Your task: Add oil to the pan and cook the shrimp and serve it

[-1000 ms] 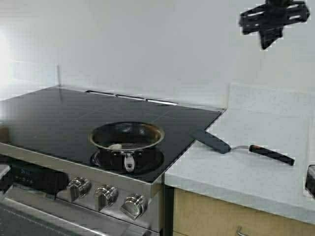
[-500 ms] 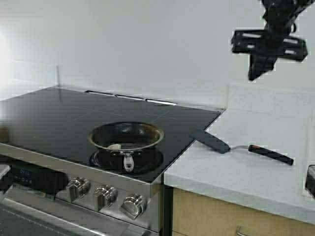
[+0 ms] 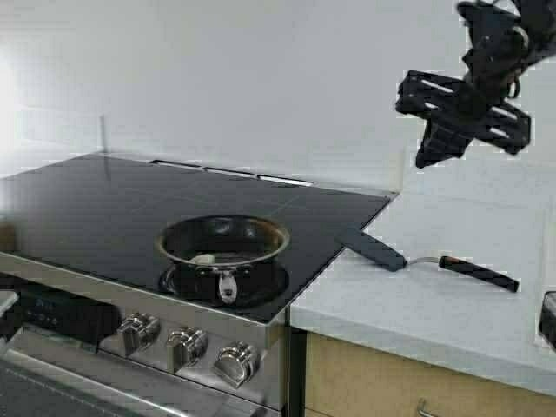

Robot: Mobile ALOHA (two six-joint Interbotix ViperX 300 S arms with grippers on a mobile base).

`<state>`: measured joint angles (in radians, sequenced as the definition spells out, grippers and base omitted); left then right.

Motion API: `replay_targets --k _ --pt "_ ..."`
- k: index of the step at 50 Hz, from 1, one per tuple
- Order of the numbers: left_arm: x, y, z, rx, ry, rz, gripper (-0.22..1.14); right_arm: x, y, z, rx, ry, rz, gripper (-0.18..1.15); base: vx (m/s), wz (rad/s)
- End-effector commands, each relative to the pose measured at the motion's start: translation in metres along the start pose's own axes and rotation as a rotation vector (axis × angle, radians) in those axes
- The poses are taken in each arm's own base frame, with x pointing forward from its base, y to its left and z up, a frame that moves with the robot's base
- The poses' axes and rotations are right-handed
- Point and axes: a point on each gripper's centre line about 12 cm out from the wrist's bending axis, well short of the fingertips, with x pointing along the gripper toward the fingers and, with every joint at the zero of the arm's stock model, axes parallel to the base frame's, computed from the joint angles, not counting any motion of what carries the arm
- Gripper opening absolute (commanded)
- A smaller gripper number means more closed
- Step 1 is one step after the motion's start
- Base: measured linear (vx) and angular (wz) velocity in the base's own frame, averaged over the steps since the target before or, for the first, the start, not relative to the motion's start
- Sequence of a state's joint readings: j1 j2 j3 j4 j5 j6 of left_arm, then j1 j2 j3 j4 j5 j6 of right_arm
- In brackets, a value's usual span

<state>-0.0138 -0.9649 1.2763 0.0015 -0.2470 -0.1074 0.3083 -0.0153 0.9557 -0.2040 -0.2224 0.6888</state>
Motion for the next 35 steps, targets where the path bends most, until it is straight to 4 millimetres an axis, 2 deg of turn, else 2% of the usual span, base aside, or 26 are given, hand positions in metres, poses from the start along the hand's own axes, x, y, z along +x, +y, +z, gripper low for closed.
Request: replay_targets --k 1,5,8,17,19,26,35 --pt "0.001 0.000 0.003 0.000 -0.009 -0.001 0.03 -0.007 0.001 0.008 0.067 -0.082 0.034 0.10 0.00 0.00" --pt "0.001 0.000 0.003 -0.002 -0.008 0.001 0.03 -0.008 0.001 0.007 0.091 -0.097 0.038 0.19 0.00 0.00" --pt "0.001 0.000 0.003 0.000 -0.008 -0.001 0.03 -0.008 0.000 0.007 0.106 -0.100 0.037 0.32 0.00 0.00" --pt "0.001 0.000 0.003 -0.001 -0.008 0.000 0.03 -0.006 -0.003 0.006 0.174 -0.099 0.018 0.98 0.00 0.00" --pt "0.001 0.000 0.003 -0.001 -0.008 0.000 0.03 -0.006 -0.005 0.004 0.202 -0.102 0.010 1.07 0.00 0.00" --pt "0.001 0.000 0.003 -0.002 -0.008 0.001 0.03 -0.002 -0.014 -0.004 0.314 -0.124 -0.011 1.03 0.00 0.00" --pt "0.001 0.000 0.003 -0.003 -0.008 0.000 0.03 0.009 -0.018 -0.030 0.452 -0.138 0.004 1.04 0.00 0.00"
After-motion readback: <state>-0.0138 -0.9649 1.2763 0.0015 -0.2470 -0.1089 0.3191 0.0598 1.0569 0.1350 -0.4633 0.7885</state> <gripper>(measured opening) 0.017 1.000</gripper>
